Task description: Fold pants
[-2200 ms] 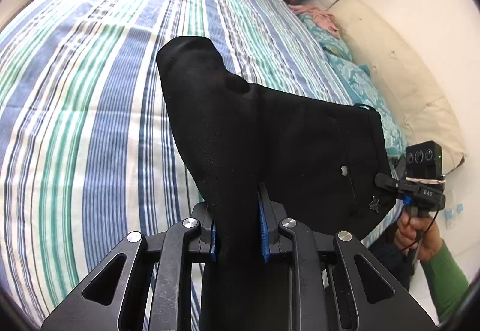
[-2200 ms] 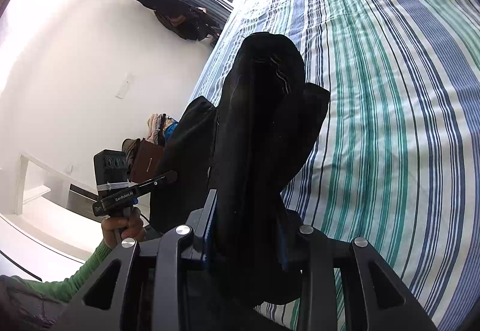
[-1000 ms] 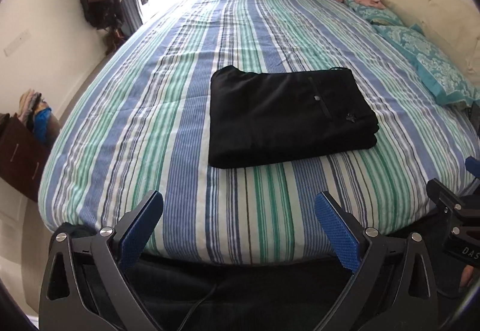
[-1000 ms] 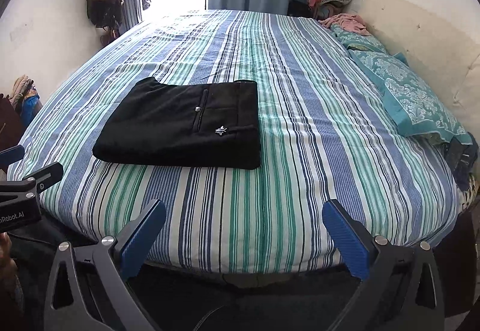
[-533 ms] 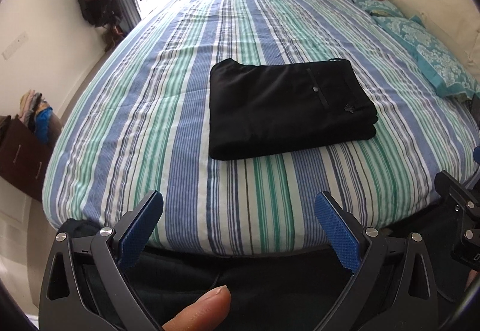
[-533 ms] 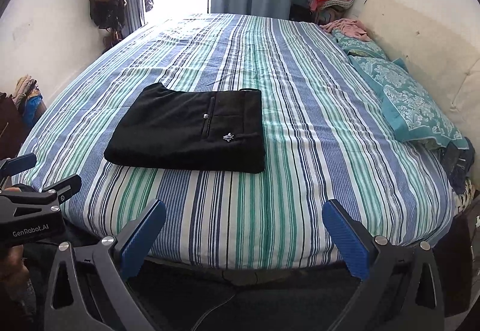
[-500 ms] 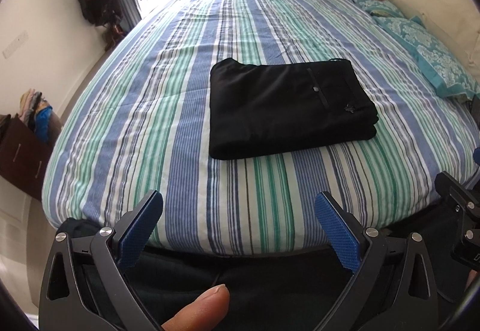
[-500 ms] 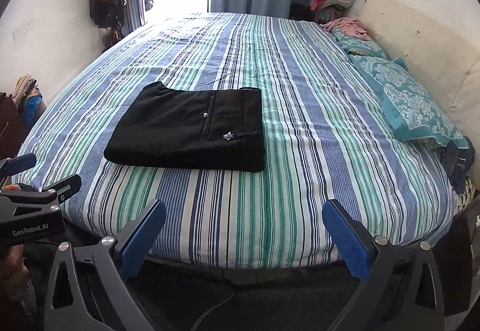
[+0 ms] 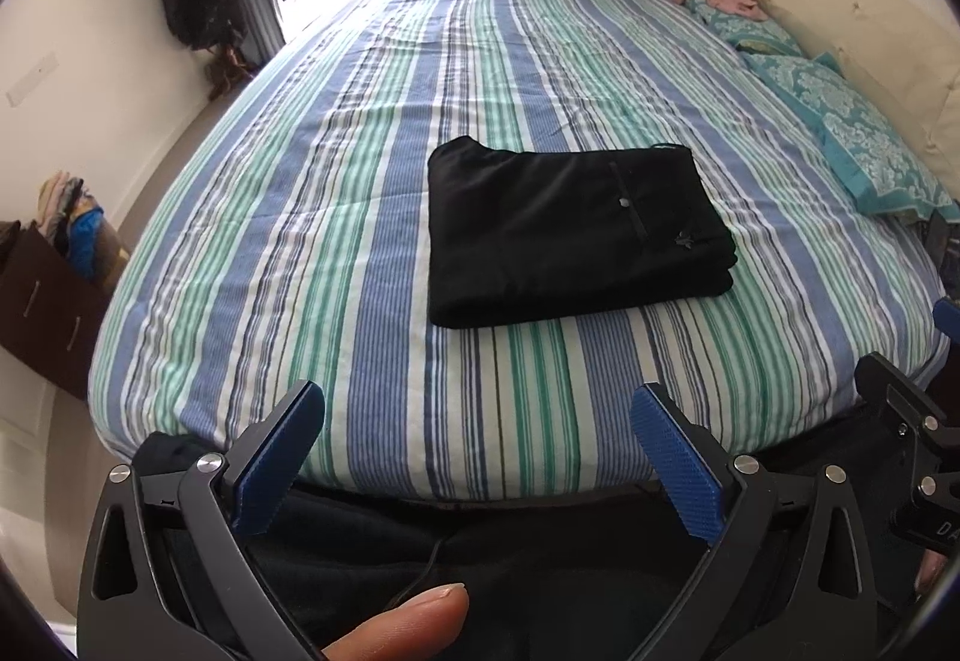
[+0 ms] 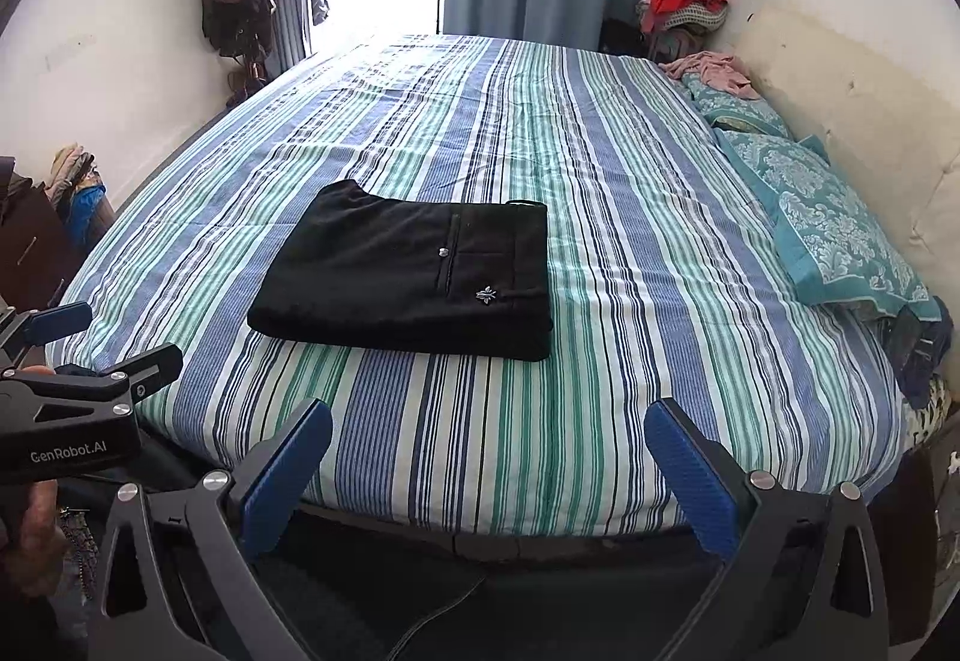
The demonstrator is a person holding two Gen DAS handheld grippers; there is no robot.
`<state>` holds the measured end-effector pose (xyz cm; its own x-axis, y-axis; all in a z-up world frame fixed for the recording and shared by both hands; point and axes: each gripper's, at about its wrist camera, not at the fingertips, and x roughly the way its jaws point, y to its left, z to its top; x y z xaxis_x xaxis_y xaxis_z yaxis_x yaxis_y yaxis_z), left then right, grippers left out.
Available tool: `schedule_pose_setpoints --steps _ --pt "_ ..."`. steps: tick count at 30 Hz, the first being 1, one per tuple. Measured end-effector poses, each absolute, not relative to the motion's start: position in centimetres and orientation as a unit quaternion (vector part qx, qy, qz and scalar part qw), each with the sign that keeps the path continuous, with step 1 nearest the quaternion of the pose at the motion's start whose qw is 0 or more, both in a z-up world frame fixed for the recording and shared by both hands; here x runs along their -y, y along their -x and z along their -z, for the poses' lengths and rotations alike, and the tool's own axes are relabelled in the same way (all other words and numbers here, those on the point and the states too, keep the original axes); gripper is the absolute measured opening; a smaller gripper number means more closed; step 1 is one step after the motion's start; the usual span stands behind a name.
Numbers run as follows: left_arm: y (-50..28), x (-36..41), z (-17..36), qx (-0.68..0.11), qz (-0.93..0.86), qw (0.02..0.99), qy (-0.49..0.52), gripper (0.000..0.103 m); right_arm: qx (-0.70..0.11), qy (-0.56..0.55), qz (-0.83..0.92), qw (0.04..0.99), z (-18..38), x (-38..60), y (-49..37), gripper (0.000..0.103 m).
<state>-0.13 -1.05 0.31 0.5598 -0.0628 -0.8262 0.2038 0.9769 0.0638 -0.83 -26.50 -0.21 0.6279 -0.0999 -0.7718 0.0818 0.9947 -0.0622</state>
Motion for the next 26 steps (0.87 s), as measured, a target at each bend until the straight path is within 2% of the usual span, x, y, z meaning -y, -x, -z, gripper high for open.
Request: schedule_pose_setpoints --steps 26 --pt "0.1 0.8 0.4 -0.458 0.060 0.883 -0.084 0.102 -0.440 0.022 0.052 0.896 0.9 26.1 0.9 0.103"
